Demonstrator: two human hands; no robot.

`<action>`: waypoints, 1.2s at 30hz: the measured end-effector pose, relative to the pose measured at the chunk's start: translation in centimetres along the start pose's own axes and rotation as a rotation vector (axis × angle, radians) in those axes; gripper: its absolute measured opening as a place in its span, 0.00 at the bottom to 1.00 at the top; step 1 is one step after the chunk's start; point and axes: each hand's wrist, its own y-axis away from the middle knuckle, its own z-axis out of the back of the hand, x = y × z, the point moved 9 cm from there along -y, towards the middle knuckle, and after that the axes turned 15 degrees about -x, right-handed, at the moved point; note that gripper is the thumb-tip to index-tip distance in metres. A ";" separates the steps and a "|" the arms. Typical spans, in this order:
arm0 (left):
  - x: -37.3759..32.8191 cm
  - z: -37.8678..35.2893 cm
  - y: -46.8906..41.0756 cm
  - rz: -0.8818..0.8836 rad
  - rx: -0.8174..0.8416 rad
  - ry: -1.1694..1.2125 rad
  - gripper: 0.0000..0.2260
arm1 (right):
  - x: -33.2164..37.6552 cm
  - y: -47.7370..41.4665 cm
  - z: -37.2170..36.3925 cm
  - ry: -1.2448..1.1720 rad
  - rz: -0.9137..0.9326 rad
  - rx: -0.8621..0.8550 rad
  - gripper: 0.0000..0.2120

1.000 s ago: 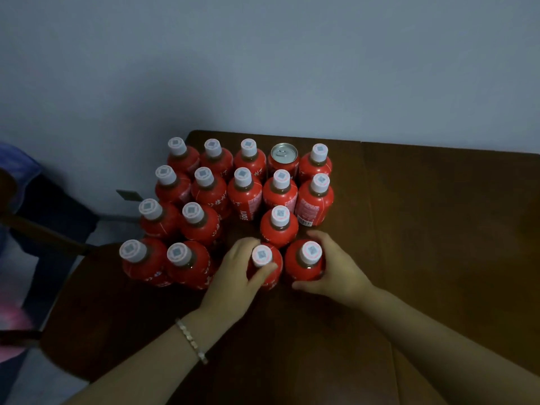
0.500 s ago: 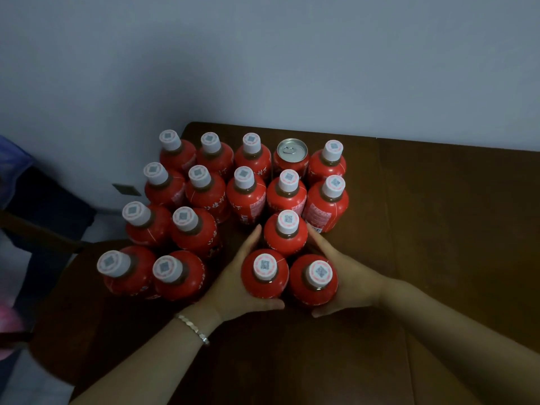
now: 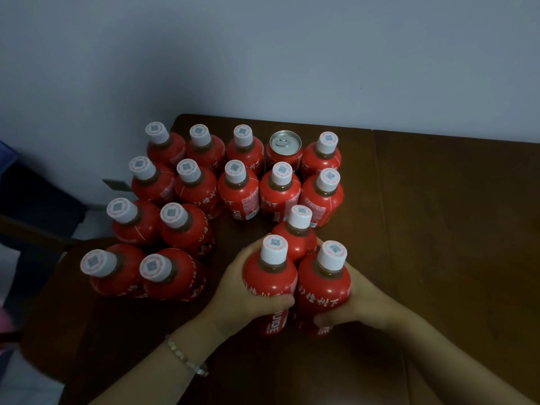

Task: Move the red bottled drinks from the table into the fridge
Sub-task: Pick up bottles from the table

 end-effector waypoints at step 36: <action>-17.6 -28.4 27.3 -0.097 0.663 0.014 0.33 | 5.6 43.9 15.2 -0.248 0.161 -1.130 0.32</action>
